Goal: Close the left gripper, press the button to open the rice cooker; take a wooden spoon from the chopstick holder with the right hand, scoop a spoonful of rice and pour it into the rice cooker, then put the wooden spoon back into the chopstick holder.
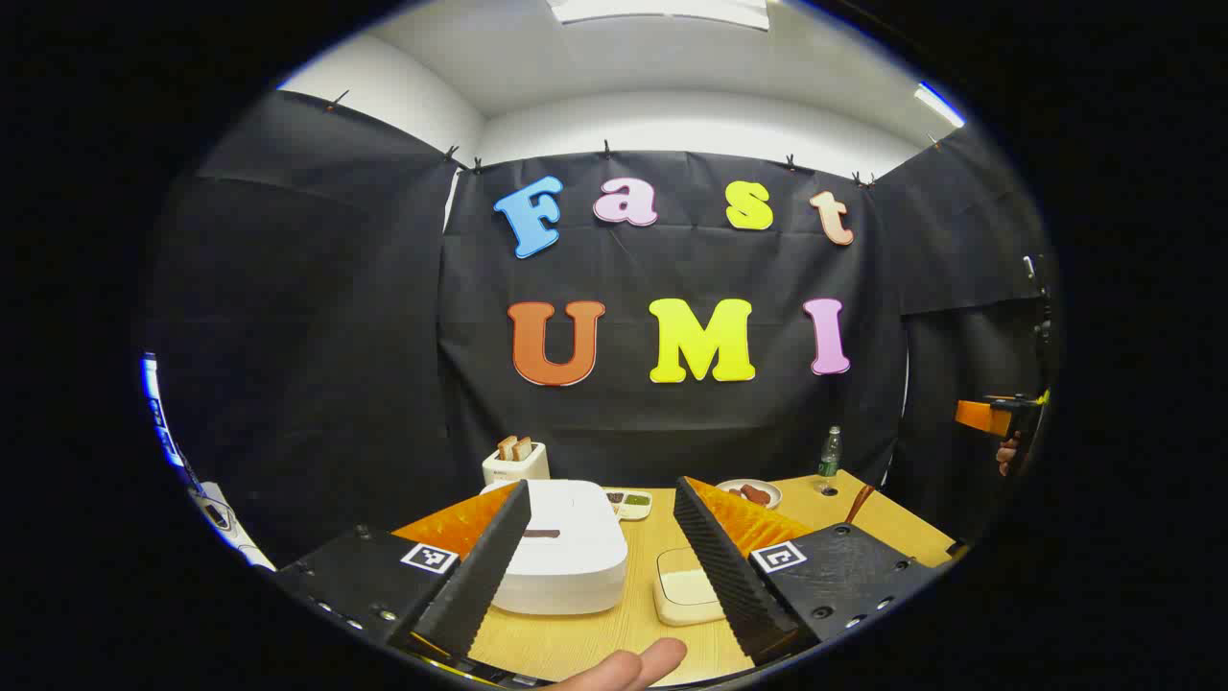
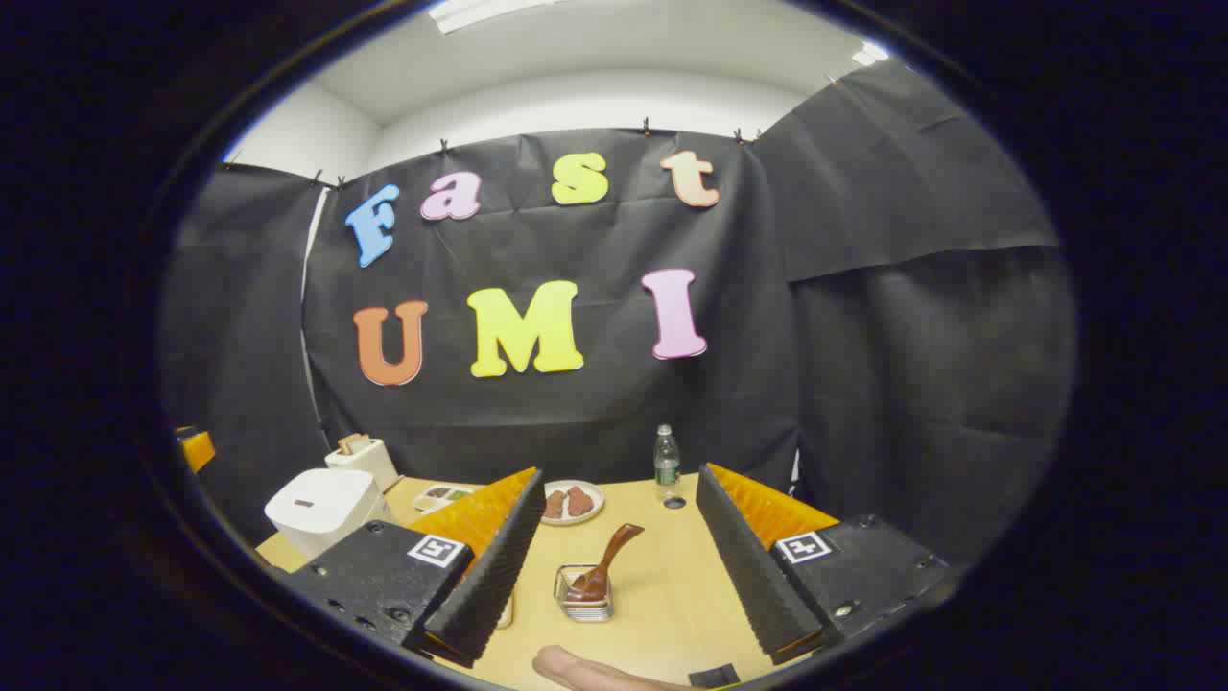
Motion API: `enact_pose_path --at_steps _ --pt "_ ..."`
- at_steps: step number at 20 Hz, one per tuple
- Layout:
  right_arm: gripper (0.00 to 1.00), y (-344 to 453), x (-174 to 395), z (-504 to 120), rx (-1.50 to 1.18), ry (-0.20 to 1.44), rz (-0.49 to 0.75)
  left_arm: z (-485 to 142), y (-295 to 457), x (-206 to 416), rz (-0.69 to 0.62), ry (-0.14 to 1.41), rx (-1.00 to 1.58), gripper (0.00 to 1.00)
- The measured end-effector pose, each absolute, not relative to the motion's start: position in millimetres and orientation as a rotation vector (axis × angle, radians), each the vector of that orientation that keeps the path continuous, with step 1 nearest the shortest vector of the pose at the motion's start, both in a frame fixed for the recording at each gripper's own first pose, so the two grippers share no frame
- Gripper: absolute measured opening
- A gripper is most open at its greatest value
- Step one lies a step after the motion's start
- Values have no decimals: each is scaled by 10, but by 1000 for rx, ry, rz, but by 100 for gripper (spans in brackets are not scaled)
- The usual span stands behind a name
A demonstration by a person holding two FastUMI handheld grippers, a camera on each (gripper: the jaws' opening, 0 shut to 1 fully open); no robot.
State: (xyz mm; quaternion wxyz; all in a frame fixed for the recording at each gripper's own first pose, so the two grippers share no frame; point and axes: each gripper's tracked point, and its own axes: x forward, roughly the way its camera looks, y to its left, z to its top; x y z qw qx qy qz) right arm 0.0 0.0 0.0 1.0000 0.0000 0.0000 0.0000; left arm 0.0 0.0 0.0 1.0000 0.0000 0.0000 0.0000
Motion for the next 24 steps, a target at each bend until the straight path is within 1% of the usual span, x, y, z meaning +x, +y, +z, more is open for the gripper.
enact_pose_path --at_steps 3,6,9,10,11,12,13,14,17,18,21,22,23,24 --pt "99 52 -2 -22 7 12 15 -87 5 10 -9 22 -12 95" --pt "100 104 1 -48 20 21 35 -218 -57 31 -34 51 -11 95" --pt "100 38 -2 -73 28 24 24 -228 -107 19 -47 54 18 95" --pt "98 13 -3 -50 21 20 16 -211 -118 6 -51 52 24 95" --pt "100 0 -17 -52 15 16 14 -193 -123 0 -53 48 24 95" --pt "98 5 -32 -36 11 13 15 -179 -139 -9 -57 46 20 95" --pt "100 9 -44 -39 9 14 13 -178 -153 -12 -62 44 16 95" --pt "100 27 -61 -48 5 12 20 -164 -170 -16 -67 40 12 95" --pt "100 48 -95 -20 4 1 34 -141 -128 -1 -56 38 4 96" --pt "98 51 -101 -33 10 -1 37 -142 -111 21 -51 35 1 96" --pt "99 51 -101 -102 31 9 47 -93 -29 89 -27 -14 23 95" --pt "99 51 -102 -124 36 9 52 -99 -4 121 -29 -26 42 94" --pt "100 26 -107 -123 44 3 51 -152 -4 163 -41 -22 44 88" --pt "100 -12 -98 -108 53 -4 44 -209 -34 189 -57 -8 30 77"
